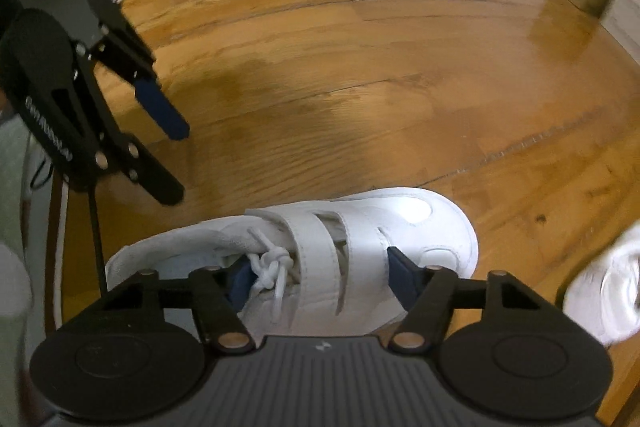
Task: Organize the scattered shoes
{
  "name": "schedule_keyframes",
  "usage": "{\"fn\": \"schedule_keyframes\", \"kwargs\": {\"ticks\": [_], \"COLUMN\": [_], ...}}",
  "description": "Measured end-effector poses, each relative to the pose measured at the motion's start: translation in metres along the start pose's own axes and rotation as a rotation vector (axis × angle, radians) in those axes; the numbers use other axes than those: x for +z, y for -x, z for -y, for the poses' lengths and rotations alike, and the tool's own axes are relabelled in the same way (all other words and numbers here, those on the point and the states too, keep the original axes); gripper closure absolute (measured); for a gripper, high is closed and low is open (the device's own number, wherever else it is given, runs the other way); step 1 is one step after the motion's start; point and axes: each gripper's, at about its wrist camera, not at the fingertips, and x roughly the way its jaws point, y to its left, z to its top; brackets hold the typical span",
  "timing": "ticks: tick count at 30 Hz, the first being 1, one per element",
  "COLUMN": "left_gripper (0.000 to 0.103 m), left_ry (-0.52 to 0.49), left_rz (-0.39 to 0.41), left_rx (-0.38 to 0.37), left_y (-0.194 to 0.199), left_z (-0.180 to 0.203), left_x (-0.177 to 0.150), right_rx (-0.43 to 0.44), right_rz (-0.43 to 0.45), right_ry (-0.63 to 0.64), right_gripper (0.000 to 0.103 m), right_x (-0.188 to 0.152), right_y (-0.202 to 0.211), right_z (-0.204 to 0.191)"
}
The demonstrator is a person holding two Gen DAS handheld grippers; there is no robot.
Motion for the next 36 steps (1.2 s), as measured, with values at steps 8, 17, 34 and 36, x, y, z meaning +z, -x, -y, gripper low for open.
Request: {"fn": "schedule_keyframes", "kwargs": {"ticks": [8,17,34,36], "left_gripper": [0.040,0.040,0.036,0.029], "left_ry": [-0.022,-0.020,0.055,0.041], "left_rz": [0.054,0.073,0.212,0.238], "left_rx": [0.016,-0.007,-0.006,-0.017], "left_y": [0.008,0.017,0.058,0.060], "left_z": [0.008,0.013,0.009,0.011], "left_x": [0.005,0.007,0.017,0.017], "right_rx": [-0.069,-0.120,-0.184,-0.158], "right_rz": [0.096,0.119,0.177,0.214], "right_ry": [-0.174,-0.225,-0.814,-0.902], "right_gripper": [0.043,0.056,0.056,0.057], "right_x": [-0.016,-0.018,-0.041,-0.049], "right_y": [0.005,0.006,0.029,0.034], "right_z": [-0.015,-0.024,0.011,0.017]}}
